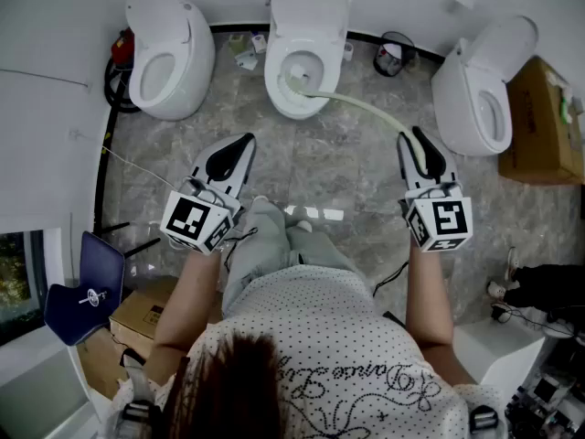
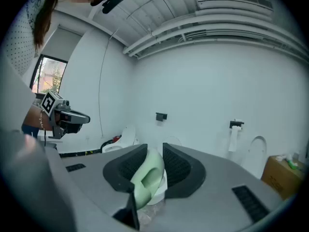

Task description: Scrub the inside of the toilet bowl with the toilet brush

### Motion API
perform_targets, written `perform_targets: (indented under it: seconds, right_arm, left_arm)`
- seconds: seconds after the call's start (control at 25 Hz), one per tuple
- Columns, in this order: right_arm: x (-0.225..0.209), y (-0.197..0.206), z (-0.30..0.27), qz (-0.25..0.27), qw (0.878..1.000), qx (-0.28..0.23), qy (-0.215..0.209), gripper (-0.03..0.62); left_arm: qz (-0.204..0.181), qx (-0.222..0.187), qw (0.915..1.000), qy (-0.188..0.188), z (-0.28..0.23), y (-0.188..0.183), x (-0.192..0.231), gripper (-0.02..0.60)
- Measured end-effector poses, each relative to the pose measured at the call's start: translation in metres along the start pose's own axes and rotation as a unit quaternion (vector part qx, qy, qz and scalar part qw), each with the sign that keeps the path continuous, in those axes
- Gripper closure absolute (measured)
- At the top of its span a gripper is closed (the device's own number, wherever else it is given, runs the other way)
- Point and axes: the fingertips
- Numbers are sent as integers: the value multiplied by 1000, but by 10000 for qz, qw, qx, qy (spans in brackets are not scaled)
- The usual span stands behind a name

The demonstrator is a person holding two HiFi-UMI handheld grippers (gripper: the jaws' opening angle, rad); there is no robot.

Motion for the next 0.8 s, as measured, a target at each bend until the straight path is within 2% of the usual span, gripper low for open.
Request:
perform_targets:
  seconds: [0.28, 0.56, 0.8]
  right_arm:
    - [-3, -12, -12, -333, 9989, -318, -87, 482]
    - [-12, -24, -29, -211, 9989, -380, -148, 482]
    - [-27, -32, -47, -105, 9993, -347, -13, 482]
  left_arm:
    - [-55, -27, 9998, -189, -13, 0, 10, 578]
    - [-47, -60, 9992, -397, -24, -7, 30, 578]
    - [63, -54, 9985, -539, -37, -4, 63, 578]
Point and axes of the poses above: the fingertips, and each gripper's own axes: z backward along the fingers, x to its left, y out of its underside, and after that the axes turned 11 degrees about -y, right-handed
